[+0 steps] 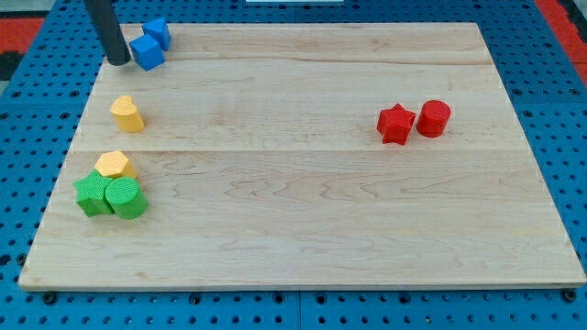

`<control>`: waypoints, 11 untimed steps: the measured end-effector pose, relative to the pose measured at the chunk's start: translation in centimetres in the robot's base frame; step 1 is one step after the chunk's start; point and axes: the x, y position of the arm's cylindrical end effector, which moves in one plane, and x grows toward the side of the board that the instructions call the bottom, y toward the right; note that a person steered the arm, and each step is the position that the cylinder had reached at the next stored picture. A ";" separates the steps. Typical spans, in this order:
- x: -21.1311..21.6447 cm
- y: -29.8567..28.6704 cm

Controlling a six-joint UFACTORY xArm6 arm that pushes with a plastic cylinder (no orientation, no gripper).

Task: Move the blue triangle to the top center

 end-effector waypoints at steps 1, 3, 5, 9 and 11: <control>-2.2 -2.4; -3.6 3.9; -7.7 1.1; -3.9 24.2; -7.5 16.9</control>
